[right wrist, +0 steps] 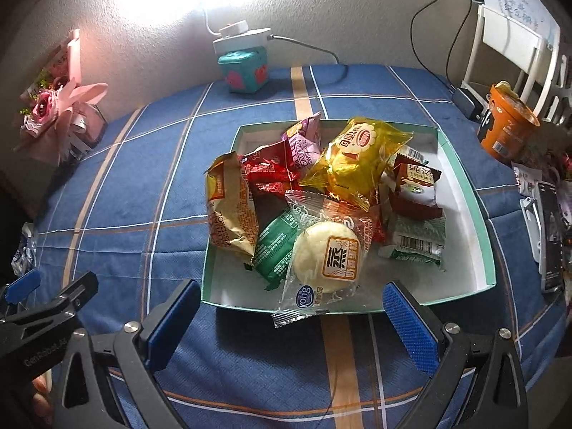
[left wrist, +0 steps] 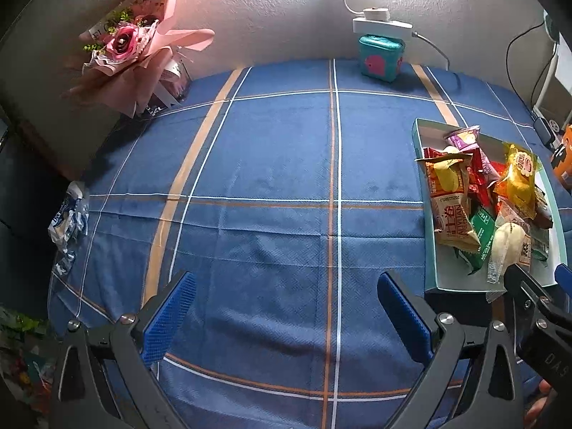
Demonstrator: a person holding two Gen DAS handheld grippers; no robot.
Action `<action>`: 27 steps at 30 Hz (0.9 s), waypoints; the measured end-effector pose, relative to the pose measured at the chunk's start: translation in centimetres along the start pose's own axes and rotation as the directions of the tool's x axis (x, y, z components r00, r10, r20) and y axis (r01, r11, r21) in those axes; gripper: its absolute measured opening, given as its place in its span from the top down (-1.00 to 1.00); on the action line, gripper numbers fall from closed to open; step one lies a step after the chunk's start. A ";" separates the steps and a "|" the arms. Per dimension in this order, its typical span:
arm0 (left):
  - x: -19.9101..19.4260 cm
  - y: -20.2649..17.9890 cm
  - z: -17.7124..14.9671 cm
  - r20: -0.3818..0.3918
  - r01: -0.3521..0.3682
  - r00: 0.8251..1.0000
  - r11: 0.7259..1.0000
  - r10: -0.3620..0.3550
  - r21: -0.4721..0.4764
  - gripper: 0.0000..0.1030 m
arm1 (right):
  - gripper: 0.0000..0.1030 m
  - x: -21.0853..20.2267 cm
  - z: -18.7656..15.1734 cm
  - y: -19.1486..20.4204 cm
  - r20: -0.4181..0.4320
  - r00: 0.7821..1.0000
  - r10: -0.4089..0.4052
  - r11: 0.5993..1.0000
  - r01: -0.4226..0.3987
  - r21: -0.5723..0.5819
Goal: Organize snacks
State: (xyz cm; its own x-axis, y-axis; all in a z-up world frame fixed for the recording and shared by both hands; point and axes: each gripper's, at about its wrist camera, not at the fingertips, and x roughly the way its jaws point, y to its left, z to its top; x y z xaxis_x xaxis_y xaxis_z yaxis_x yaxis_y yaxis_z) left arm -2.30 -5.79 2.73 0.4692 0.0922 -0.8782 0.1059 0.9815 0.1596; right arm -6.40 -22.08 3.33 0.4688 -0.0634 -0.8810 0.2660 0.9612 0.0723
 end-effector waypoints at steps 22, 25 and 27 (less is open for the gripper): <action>-1.5 0.7 -0.6 0.038 0.021 0.999 1.000 -0.021 -0.003 -0.97 | -1.00 -2.5 -0.4 -0.4 0.050 0.999 -0.021 1.000 0.020 0.012; -1.5 0.6 -0.6 0.038 0.022 0.999 1.000 -0.022 -0.004 -0.97 | -1.00 -2.5 -0.4 -0.5 0.049 0.999 -0.017 1.000 0.016 0.015; -1.4 0.6 -0.5 0.038 0.023 0.999 1.000 -0.023 -0.006 -0.97 | -1.00 -2.5 -0.4 -0.5 0.049 0.999 -0.015 1.000 0.014 0.016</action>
State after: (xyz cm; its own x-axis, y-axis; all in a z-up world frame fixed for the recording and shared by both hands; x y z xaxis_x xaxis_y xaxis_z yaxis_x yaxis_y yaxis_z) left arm -3.36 -5.21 3.85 0.4995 0.0636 -0.8640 0.1110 0.9844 0.1366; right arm -8.08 -22.29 5.27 0.5057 -0.0908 -0.8579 0.2860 0.9559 0.0675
